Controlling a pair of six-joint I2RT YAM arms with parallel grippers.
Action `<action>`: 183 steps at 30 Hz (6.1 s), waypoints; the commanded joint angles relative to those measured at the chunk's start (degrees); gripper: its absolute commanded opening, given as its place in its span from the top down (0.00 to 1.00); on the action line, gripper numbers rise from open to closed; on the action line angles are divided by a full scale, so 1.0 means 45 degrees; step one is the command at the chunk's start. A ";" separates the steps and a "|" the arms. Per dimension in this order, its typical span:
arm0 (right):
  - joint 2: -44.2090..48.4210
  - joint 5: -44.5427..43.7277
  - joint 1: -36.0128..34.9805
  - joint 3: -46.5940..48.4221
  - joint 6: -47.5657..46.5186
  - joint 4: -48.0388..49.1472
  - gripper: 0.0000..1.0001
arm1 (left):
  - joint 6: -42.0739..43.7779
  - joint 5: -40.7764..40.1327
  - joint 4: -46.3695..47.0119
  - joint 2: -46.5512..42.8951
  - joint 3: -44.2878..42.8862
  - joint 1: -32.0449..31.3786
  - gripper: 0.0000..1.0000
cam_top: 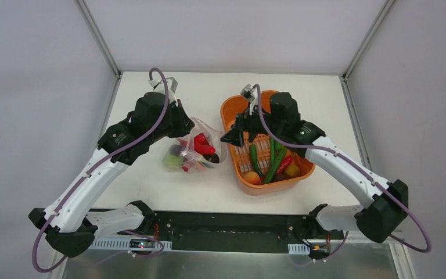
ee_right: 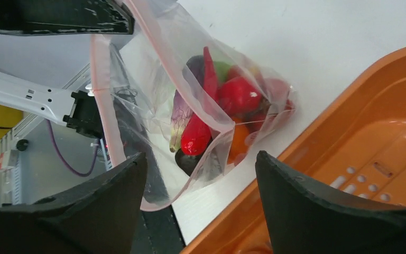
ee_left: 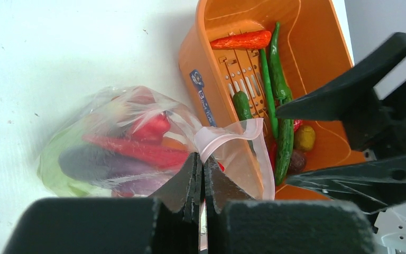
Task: Place the food in the zip-top bag and seal the zipper
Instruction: Adjust the zipper food storage bag at the center of the board.
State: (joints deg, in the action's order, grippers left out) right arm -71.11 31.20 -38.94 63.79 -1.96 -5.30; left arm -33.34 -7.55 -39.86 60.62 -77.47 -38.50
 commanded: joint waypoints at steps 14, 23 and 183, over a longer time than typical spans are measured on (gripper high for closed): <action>-0.2724 -0.2978 -0.2196 0.3431 0.0390 -0.1842 0.96 | 0.0666 -0.0729 -0.0391 -0.0888 -0.0610 0.0138 1.00; -0.2877 -0.4344 -0.2088 0.4838 0.1785 0.0954 1.00 | 0.2805 0.0313 -0.2969 -0.1121 -0.1599 0.0138 0.62; 0.0492 1.4199 -0.2230 0.0705 1.2919 1.4276 1.00 | 0.4323 0.3220 0.2706 -0.4403 0.3488 0.0138 0.02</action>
State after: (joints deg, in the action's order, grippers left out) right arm -66.98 89.27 -49.95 66.24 69.30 70.43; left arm -16.40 3.31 -31.09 41.50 -62.00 -38.50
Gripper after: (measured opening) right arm 0.007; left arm 0.979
